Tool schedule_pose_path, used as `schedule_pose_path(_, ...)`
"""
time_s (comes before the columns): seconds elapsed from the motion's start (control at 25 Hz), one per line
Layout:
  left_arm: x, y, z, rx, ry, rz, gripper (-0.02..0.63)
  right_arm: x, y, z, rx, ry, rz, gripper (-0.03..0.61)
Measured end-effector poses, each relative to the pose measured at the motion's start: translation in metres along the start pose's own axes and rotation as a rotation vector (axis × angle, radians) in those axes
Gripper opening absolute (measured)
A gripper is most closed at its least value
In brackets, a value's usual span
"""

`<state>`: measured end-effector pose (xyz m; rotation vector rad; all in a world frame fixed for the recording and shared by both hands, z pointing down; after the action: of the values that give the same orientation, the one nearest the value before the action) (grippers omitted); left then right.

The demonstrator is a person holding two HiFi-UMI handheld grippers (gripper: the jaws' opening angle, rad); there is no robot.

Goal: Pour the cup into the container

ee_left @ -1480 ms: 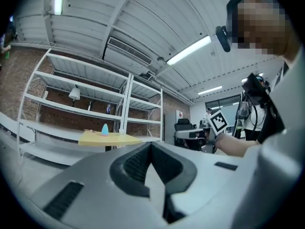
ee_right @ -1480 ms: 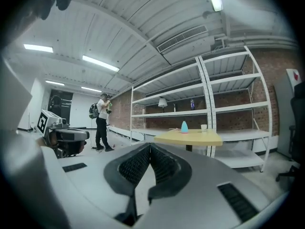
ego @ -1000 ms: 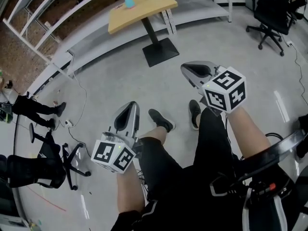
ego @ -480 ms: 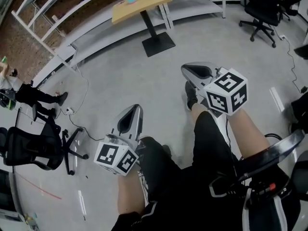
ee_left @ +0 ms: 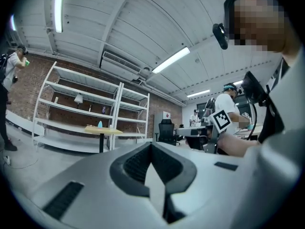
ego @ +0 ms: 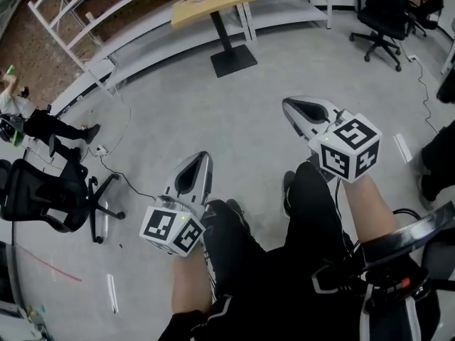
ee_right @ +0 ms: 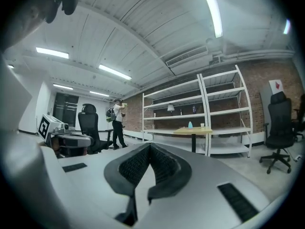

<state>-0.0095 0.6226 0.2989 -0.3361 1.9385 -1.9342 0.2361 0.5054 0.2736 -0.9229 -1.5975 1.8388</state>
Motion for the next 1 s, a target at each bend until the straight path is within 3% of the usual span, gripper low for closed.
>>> schedule_pose_path(0.4,-0.023,0.007,-0.011,-0.036,-0.026,-0.005,-0.008,0.014,0.003,-0.041,-0.001,-0.002,-0.014,0.002)
schedule_pose_path(1.0,-0.023,0.006,0.005,-0.008,-0.016,-0.034,-0.008,-0.001,0.000,-0.036,0.000,-0.001,-0.003,0.002)
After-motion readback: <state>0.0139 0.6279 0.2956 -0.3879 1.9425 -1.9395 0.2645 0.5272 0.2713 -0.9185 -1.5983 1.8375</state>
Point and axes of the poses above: the fingertips, and each gripper's own axes: z forward along the fingers, x to its left, y out of its top, the point moved 7 cm from there along -z, backward along the fingers, and after that the axes turned 8 degrees about z, right-handed, at the moved point
